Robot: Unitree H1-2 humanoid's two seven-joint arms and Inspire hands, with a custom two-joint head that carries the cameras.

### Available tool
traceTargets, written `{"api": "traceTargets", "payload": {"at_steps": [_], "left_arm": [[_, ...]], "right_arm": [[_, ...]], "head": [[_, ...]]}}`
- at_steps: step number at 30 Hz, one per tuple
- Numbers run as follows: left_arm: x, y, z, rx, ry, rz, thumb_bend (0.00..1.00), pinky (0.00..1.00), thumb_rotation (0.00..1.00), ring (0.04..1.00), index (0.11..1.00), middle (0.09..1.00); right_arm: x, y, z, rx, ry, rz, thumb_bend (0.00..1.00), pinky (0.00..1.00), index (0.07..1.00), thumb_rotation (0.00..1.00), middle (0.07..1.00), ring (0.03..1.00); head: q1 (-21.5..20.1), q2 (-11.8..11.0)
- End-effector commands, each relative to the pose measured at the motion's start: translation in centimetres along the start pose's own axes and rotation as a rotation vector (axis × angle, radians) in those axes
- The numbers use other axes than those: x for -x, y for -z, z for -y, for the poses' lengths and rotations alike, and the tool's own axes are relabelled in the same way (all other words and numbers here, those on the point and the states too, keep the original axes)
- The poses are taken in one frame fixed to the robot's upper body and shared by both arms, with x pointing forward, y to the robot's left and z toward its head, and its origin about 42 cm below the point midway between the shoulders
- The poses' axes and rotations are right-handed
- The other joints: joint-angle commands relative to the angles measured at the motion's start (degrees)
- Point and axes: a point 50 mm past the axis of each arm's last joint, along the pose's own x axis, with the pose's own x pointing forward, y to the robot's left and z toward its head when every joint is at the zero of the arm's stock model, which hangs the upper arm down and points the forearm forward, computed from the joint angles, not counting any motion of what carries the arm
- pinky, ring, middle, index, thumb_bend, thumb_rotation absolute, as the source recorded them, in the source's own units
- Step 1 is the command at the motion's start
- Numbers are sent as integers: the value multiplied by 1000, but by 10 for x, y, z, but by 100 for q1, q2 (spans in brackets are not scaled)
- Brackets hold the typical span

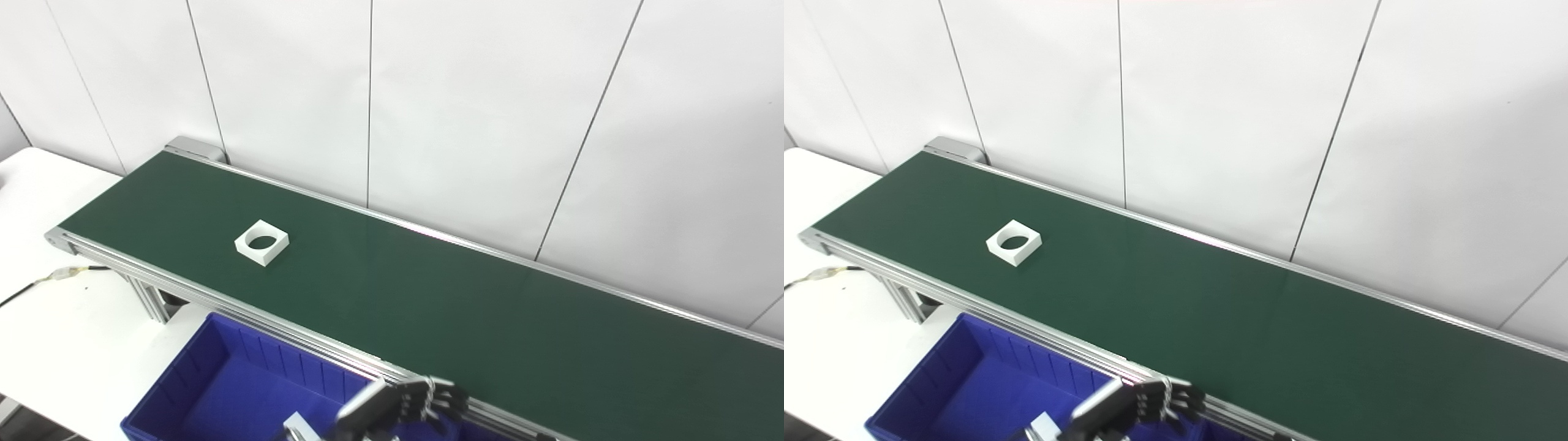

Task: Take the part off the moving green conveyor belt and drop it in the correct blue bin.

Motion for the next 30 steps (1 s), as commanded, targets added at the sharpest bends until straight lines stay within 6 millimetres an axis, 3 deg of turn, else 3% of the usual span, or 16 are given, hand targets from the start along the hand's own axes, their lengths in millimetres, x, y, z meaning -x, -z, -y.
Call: {"api": "traceTargets", "payload": {"at_steps": [1,6,12,18,22,25,30], "left_arm": [[-4,-24,-13,-24,-2,64,931,599,435,696,742,733],[-4,-75,-43,-119,-21,118,919,637,429,708,747,744],[-8,-114,-66,-216,-8,163,889,655,436,724,760,756],[-12,-136,-87,-349,-49,156,854,690,327,751,769,775],[-16,-150,-107,-551,-114,127,837,680,320,753,792,797],[-21,-158,-121,-687,-137,92,806,682,262,779,819,820],[-36,-169,-148,-851,-186,13,865,725,159,821,828,845]], "right_arm": [[-5,-10,0,5,8,81,565,560,810,734,726,654],[-6,-10,-1,-1,10,78,581,555,809,740,726,650],[-6,-11,-3,-6,10,81,588,554,810,740,722,649],[-7,-12,-4,-15,12,78,625,556,810,755,724,649],[-7,-12,-5,-19,8,81,634,564,815,761,730,655],[-8,-12,-5,-22,8,84,630,562,815,760,730,653],[-11,-11,-7,-16,9,86,648,552,813,774,725,647]], "head": [[3,2],[10,0],[5,13],[11,29],[22,36],[30,35],[-3,27]]}}
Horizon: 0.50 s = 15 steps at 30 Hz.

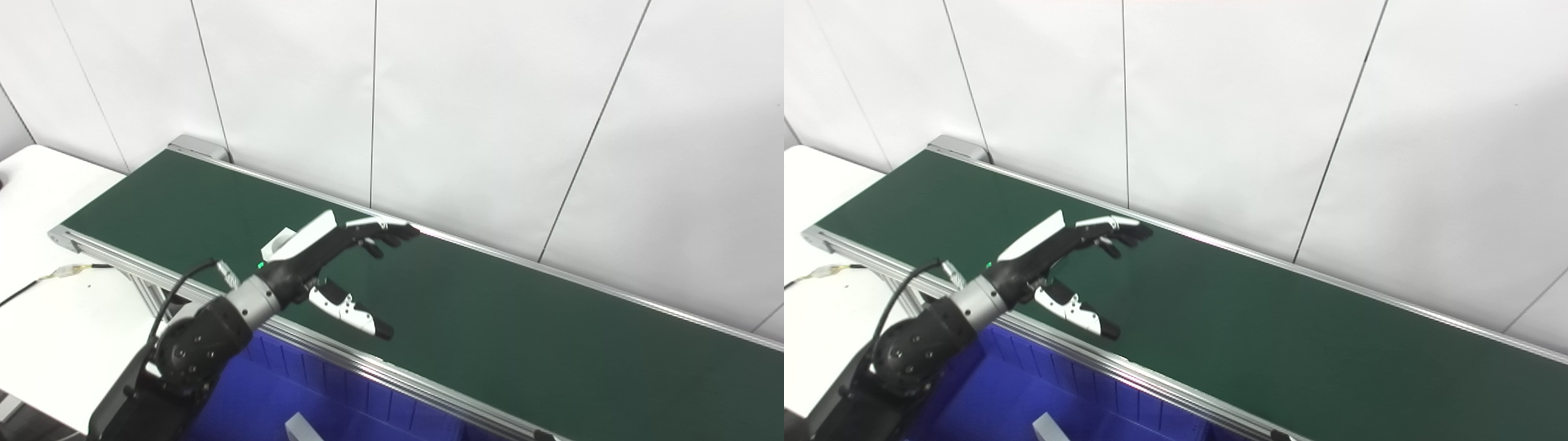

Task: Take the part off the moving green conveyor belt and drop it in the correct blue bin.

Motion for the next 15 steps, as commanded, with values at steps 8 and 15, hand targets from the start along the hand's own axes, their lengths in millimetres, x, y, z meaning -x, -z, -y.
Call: {"api": "traceTargets", "payload": {"at_steps": [8,15], "left_arm": [[-37,18,-40,-260,-4,-86,897,735,55,852,827,848],[-55,35,-44,-408,42,-153,887,769,31,861,829,861]], "right_arm": [[-9,-9,-2,0,8,85,639,540,815,774,723,640],[-11,-9,-4,-3,7,94,658,535,809,779,717,634]], "head": [[-17,-6],[-25,-15]]}}
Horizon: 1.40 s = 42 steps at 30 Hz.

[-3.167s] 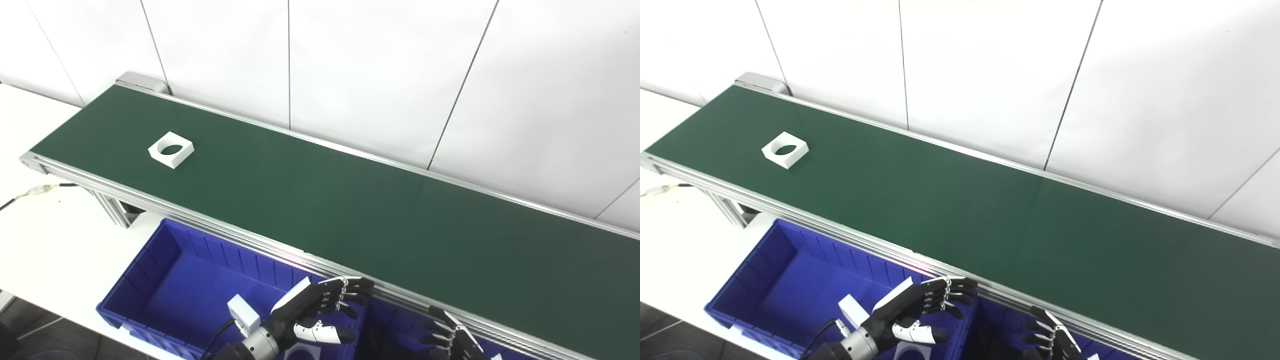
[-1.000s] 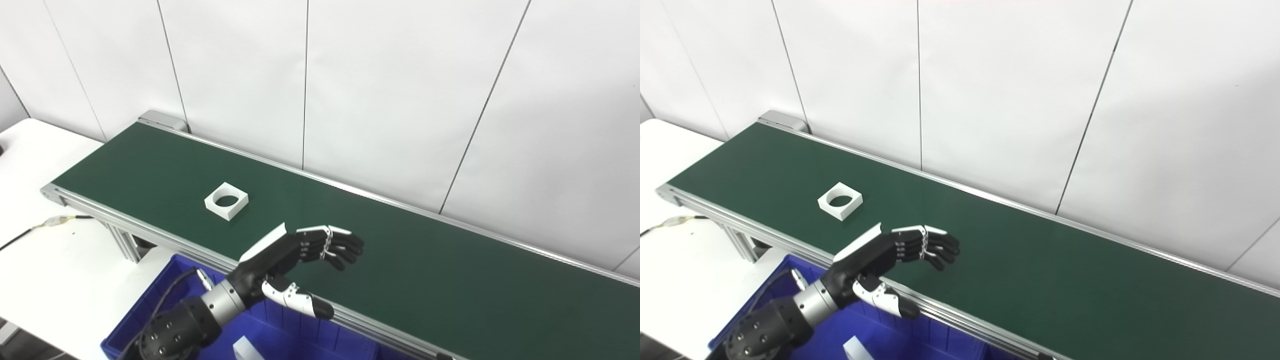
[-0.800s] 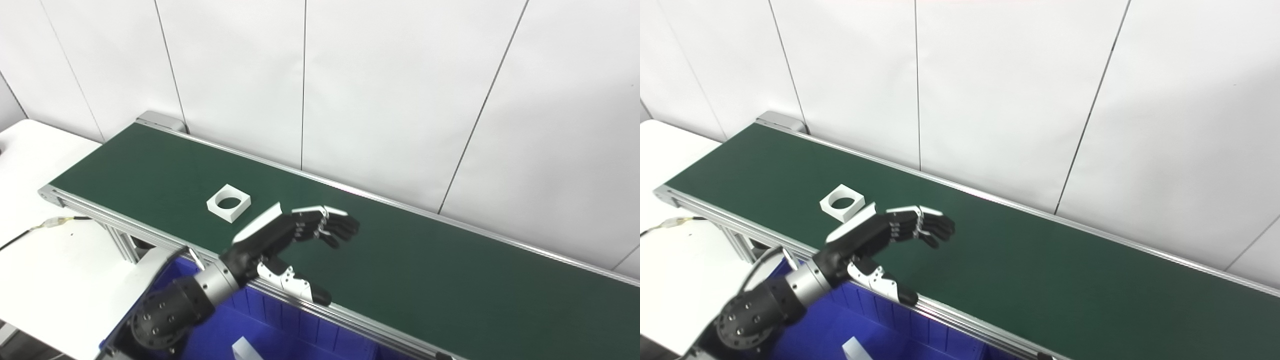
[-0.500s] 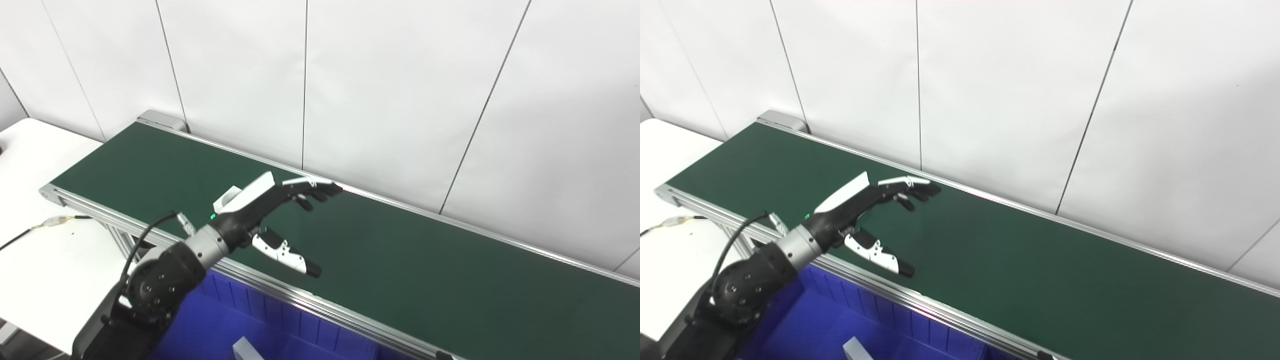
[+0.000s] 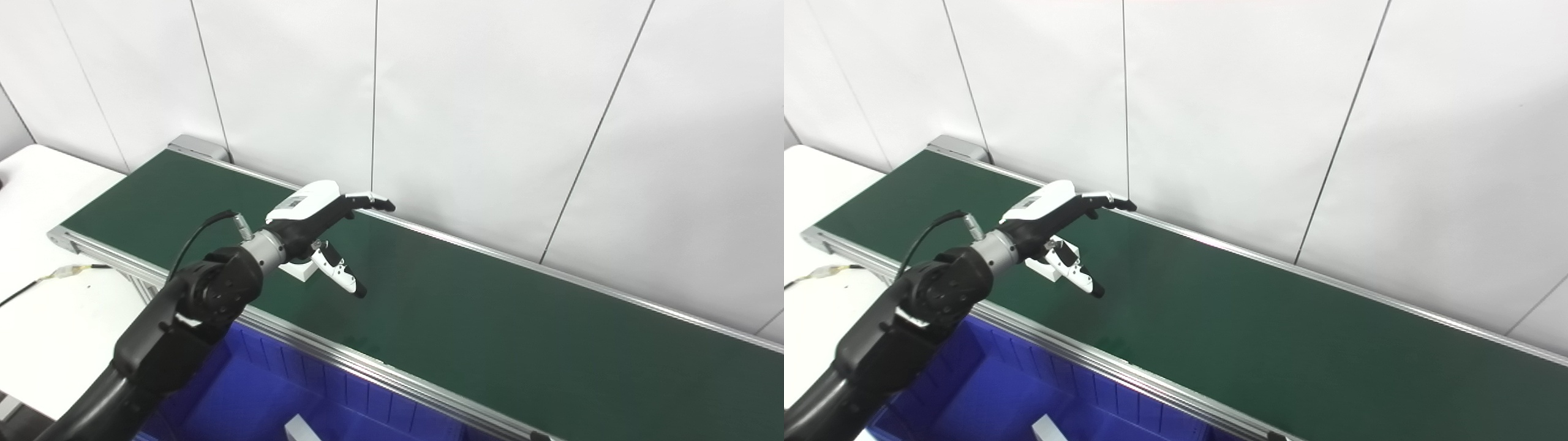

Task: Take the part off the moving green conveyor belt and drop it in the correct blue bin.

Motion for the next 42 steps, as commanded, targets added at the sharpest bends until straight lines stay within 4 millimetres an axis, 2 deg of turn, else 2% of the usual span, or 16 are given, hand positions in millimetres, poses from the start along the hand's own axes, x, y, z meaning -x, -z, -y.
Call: {"api": "traceTargets", "payload": {"at_steps": [1,10,21,32,42], "left_arm": [[-11,-3,-30,-112,-54,9,883,770,29,860,830,862],[-40,14,-26,-218,28,-63,890,777,0,857,837,873],[-65,33,-18,-281,114,-123,910,795,0,880,858,888],[-78,35,-10,-322,225,-177,918,867,8,946,900,943],[-81,40,7,-351,267,-184,932,849,2,925,908,935]], "right_arm": [[-6,-12,0,5,11,91,661,535,808,779,716,634],[-6,-13,-2,1,15,94,642,529,804,770,714,630],[-4,-14,-1,-1,16,90,669,530,805,779,715,630],[0,-16,-3,0,15,90,683,526,808,792,715,631],[5,-19,-4,-1,19,84,701,532,813,801,720,636]], "head": [[-2,1],[-21,2],[-35,18],[-68,56],[-91,131]]}}
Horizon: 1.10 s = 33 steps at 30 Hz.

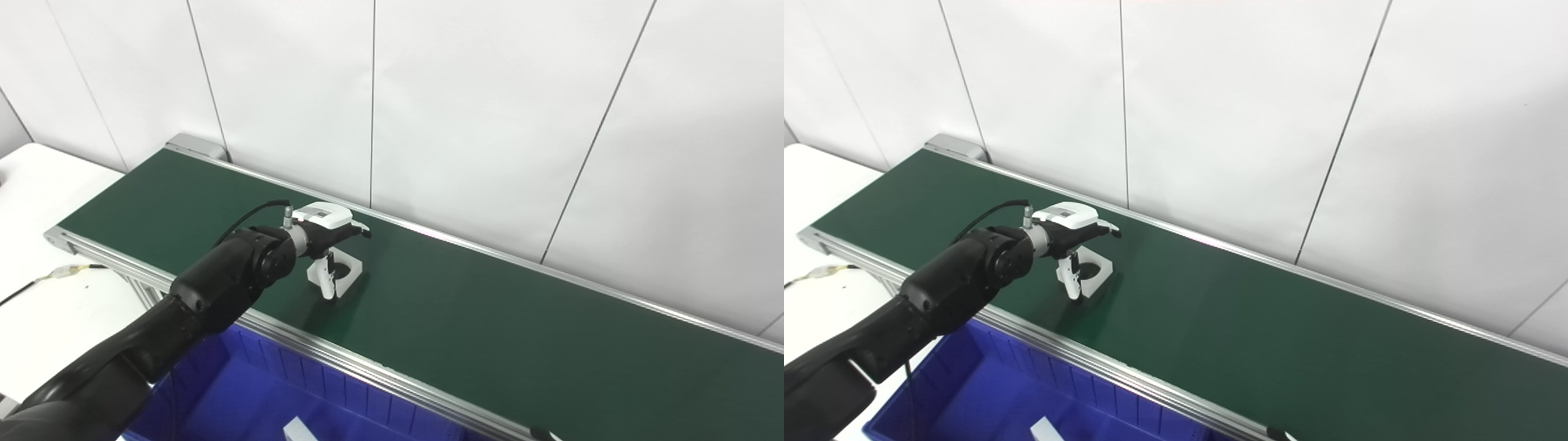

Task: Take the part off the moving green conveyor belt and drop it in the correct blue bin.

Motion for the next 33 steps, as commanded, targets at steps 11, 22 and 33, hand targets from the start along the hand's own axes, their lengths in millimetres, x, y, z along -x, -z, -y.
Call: {"api": "traceTargets", "payload": {"at_steps": [11,22,33], "left_arm": [[-11,1,-9,-51,-48,26,944,840,0,900,895,913],[-28,-8,22,-123,-104,59,851,763,0,821,848,849],[-46,-19,39,-136,-209,151,535,527,0,511,515,476]], "right_arm": [[1,-13,0,3,9,71,678,532,813,791,721,637],[0,-13,-1,0,8,72,672,531,810,791,722,636],[-1,-15,-4,-3,10,74,655,525,812,774,719,631]], "head": [[-7,56],[-36,41],[-65,47]]}}
